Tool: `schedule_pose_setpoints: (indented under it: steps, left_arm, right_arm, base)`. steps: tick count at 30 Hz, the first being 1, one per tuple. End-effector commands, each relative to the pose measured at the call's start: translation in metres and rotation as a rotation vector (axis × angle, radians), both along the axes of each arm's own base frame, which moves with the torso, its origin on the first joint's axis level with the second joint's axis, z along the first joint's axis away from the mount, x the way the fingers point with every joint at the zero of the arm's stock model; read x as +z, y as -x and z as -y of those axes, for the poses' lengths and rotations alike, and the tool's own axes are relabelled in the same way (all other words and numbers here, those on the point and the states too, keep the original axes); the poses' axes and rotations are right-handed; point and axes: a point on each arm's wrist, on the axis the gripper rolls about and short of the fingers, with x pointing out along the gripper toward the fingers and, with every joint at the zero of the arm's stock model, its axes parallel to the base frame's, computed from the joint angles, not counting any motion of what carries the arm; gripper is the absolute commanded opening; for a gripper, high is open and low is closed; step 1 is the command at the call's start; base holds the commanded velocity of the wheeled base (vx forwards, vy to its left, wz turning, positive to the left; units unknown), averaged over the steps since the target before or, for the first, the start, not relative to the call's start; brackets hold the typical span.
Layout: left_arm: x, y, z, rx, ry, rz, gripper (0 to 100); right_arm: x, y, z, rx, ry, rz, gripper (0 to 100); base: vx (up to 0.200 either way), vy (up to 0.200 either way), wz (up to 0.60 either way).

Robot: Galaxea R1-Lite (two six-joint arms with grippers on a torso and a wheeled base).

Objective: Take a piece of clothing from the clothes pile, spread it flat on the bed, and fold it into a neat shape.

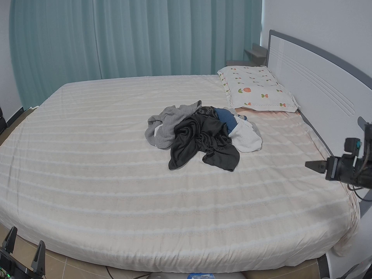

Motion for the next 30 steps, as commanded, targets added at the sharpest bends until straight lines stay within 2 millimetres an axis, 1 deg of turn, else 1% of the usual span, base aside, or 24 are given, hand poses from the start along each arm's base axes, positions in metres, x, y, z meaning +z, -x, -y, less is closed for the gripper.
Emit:
schedule_pose_setpoints:
  steps: [1,5,9,14,16,20,22,26,30]
  left_arm:
    - [-0.005,0.0,0.0,0.001,0.001,0.001,100]
    - [-0.005,0.0,0.0,0.001,0.001,0.001,100]
    - [-0.005,0.0,0.0,0.001,0.001,0.001,100]
    - [-0.005,0.0,0.0,0.001,0.001,0.001,100]
    - [-0.005,0.0,0.0,0.001,0.001,0.001,100]
    - [-0.005,0.0,0.0,0.001,0.001,0.001,100]
    - [-0.005,0.0,0.0,0.001,0.001,0.001,100]
    - [-0.005,0.0,0.0,0.001,0.001,0.001,100]
    - [-0.005,0.0,0.0,0.001,0.001,0.001,100]
  right_arm:
    - [-0.128,-0.192,-0.079,-0.154,-0.113,-0.193,100]
    - [-0.141,-0.214,-0.086,-0.172,-0.118,-0.202,100]
    - [-0.158,-0.237,-0.099,-0.204,-0.182,-0.207,100]
    - [-0.172,-0.255,-0.118,-0.237,-0.256,-0.231,100]
    - [-0.177,-0.262,-0.12,-0.246,-0.268,-0.233,100]
    - [-0.187,-0.272,-0.126,-0.268,-0.32,-0.225,100]
    - [-0.191,-0.273,-0.133,-0.271,-0.34,-0.225,100]
    - [-0.2,-0.275,-0.139,-0.262,-0.343,-0.226,100]
    - [-0.207,-0.278,-0.142,-0.261,-0.347,-0.221,100]
  base:
    - [0.0,0.0,0.0]
    - [0.0,0.0,0.0]
    - [0.0,0.0,0.0]
    - [0.0,0.0,0.0]
    - [0.0,0.0,0.0]
    - [0.0,0.0,0.0]
    - [0.0,0.0,0.0]
    - [0.0,0.0,0.0]
    - [0.0,0.0,0.0]
